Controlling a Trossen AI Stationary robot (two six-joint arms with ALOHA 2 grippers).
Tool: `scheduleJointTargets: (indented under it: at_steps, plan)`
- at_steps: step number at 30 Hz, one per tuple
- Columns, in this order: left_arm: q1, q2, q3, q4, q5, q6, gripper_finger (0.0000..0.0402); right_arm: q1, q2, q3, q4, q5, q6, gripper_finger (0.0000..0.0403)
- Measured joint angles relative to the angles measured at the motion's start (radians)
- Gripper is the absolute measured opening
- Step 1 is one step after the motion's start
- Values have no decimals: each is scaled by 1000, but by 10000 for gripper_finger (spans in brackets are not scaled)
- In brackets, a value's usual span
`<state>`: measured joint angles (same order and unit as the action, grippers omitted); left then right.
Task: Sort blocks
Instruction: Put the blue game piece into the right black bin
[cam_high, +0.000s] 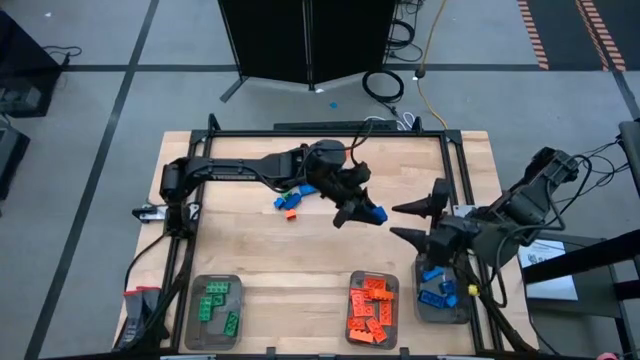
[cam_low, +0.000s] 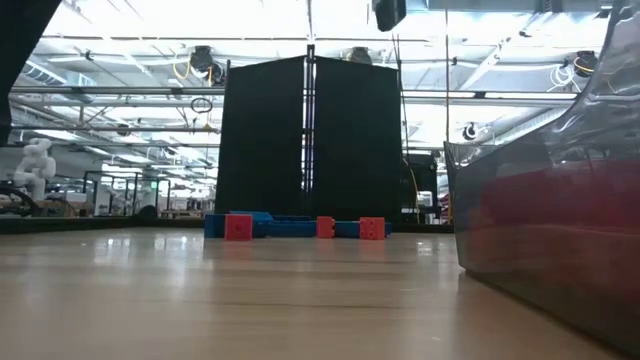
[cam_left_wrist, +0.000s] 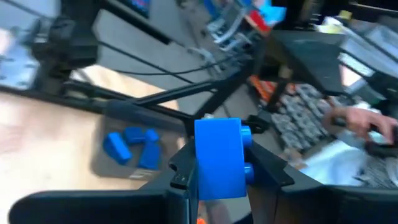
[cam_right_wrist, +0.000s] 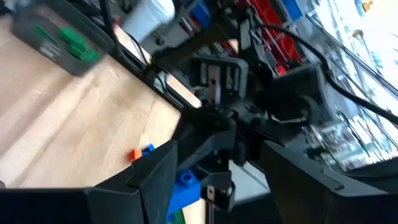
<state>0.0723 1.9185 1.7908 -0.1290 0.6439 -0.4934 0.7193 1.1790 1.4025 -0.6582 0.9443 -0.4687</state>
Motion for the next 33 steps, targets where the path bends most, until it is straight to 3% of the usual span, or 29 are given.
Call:
scheduleJointTargets:
  at_steps: [7, 10, 18, 24, 33]
  plan:
    - [-1, -5, 0, 19, 108, -7, 86, 0, 0, 0, -4, -18, 6, 226]
    - [-1, -5, 0, 47, 148, -39, 86, -17, 4, 0, -7, -80, 42, 226]
    - [13, -5, 0, 45, 172, -52, 86, -98, 38, -1, -42, -237, 102, 226]
    - [5, -4, 0, 38, 203, -52, 86, -136, 56, -1, -41, -281, 85, 228]
    - [-9, -4, 0, 36, 240, -51, 86, -175, 57, -1, -8, -299, 64, 284]
